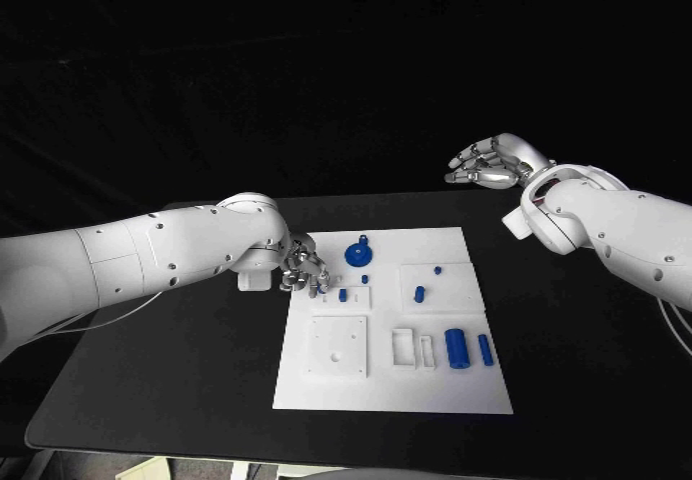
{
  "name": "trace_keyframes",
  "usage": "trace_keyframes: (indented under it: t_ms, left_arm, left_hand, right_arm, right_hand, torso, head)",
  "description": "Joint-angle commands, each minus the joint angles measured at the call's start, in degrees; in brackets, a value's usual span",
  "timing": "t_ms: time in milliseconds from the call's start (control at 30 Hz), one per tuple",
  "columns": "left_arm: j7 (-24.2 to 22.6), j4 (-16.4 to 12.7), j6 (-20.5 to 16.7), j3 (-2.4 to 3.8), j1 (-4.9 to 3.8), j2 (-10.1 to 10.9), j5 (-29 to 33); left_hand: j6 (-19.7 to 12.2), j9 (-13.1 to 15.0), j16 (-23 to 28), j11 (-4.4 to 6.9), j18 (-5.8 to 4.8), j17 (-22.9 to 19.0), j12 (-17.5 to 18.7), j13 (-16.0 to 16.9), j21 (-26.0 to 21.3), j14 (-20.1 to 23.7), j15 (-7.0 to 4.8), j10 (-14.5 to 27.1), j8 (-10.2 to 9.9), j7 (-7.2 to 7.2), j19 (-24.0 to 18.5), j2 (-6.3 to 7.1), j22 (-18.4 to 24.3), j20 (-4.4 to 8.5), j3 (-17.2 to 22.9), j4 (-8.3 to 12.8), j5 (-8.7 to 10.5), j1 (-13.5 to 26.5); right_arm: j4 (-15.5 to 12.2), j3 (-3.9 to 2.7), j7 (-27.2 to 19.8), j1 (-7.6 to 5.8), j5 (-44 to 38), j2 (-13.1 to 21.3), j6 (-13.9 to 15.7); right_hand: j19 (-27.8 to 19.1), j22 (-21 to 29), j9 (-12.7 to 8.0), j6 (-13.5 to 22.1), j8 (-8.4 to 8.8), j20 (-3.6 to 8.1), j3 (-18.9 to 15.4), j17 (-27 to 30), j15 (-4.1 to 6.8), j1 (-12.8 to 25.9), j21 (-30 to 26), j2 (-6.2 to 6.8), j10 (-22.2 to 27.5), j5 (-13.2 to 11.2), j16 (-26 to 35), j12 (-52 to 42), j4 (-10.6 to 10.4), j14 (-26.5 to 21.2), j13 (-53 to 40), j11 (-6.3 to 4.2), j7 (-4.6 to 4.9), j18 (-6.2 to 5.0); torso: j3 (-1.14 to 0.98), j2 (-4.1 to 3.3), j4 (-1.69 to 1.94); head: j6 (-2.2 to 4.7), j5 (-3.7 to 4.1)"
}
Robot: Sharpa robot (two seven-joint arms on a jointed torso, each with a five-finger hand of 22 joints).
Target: Assemble the parts on the task board
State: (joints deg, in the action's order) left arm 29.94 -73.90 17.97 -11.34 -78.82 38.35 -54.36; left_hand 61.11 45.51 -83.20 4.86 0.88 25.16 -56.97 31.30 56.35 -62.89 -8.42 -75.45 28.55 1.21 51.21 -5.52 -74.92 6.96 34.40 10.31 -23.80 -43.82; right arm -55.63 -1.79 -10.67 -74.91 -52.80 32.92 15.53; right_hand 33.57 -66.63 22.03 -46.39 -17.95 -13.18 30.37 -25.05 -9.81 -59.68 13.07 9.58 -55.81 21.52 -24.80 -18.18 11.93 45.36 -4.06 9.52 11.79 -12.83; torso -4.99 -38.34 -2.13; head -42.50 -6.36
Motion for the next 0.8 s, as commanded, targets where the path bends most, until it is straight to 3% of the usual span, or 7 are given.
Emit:
trace_keyframes:
  t_ms: [33,333,800]
  left_arm:
    - [0.1,-0.4,0.1,-0.03,-0.04,-0.1,1.1]
    - [0.1,-0.4,0.0,-0.13,-0.03,-0.2,0.7]
    - [-0.2,-0.2,1.1,-1.28,0.01,-0.5,1.1]
  left_hand:
    - [0.3,0.1,-0.4,0.46,-0.02,0.1,-0.3,0.1,0.3,-1.9,-1.81,-0.2,-0.3,-0.26,0.5,-0.99,-1.2,8.03,7.0,6.5,-1.26,-0.3]
    - [0.3,0.3,-0.4,0.48,0.0,0.1,-0.3,0.1,0.4,-1.9,-1.83,-0.3,-0.4,-0.28,0.5,-1.0,-1.2,8.05,7.0,6.5,-1.38,-0.3]
    - [0.4,0.5,-0.5,0.5,0.02,0.1,-0.4,0.1,0.5,-1.9,-1.83,-0.3,-0.5,-0.3,0.5,-0.95,-1.2,8.07,7.0,6.5,-1.43,-0.2]
  right_arm:
    - [0.0,-0.03,-0.6,0.03,-0.1,-0.1,-0.7]
    - [0.0,-0.03,-0.6,0.03,-0.1,-0.1,-0.7]
    - [0.0,-0.03,-0.6,0.03,-0.1,-0.1,-0.8]
  right_hand:
    - [0.3,-0.1,-0.1,0.4,-0.19,-0.09,-0.4,0.1,-0.14,0.2,-0.2,-0.09,-0.4,0.3,-0.3,0.3,0.0,0.2,0.1,-0.11,-0.13,0.77]
    - [0.3,-0.1,-0.1,0.4,-0.19,-0.09,-0.4,0.1,-0.14,0.2,-0.3,-0.1,-0.4,0.3,-0.3,0.3,0.1,0.2,0.1,-0.11,-0.13,0.77]
    - [0.3,-0.2,-0.1,0.4,-0.19,-0.09,-0.5,0.2,-0.15,0.2,-0.3,-0.12,-0.4,0.3,-0.4,0.3,0.1,0.2,0.1,-0.11,-0.13,0.76]
  torso:
    - [0.02,-0.05,0.0]
    - [0.01,-0.03,-0.01]
    - [0.02,-0.05,-0.01]
  head:
    - [-0.09,0.04]
    - [-0.15,-0.01]
    - [-0.48,-0.01]
